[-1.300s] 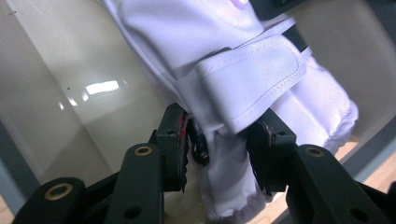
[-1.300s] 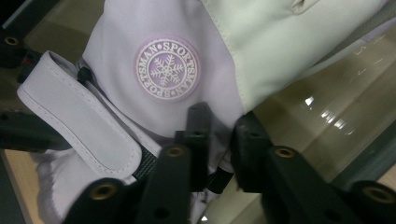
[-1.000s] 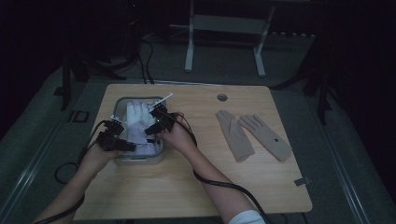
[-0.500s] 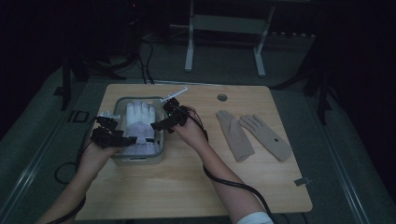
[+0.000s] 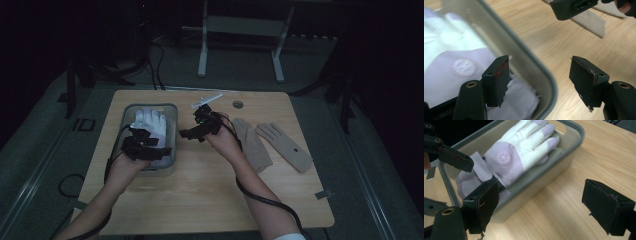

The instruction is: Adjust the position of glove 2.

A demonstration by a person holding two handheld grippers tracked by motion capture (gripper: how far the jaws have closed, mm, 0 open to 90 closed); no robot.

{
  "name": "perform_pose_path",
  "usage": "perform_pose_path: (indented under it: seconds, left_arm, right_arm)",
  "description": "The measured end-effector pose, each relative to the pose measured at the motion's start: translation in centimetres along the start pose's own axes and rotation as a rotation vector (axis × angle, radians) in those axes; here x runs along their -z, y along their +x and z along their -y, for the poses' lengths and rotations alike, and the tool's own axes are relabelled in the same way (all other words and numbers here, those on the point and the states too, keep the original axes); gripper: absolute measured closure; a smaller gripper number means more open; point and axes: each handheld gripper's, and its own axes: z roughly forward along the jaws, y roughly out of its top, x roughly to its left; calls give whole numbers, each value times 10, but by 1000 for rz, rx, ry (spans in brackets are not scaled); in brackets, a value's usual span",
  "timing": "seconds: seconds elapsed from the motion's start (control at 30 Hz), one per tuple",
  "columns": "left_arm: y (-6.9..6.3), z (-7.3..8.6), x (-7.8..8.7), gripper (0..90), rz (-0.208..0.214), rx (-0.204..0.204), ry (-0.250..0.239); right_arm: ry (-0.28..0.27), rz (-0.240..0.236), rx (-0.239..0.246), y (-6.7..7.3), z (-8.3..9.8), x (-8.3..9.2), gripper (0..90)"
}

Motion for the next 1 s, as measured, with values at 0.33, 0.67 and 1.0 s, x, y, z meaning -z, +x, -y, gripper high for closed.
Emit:
perform_pose_path:
  seconds: [0.33,0.67,1.0]
  left_arm:
    - [-25,-9,-25,145,84,-57,-104]
    - [-59,-6,-56,104,155,-188,-154]
    - [-78,16,-90,104,206,-246,-110]
  right_arm:
    - [-13,47,-25,-24,23,32,142]
    - [-23,91,-52,-46,58,58,142]
    - [-21,141,-65,-60,102,70,113]
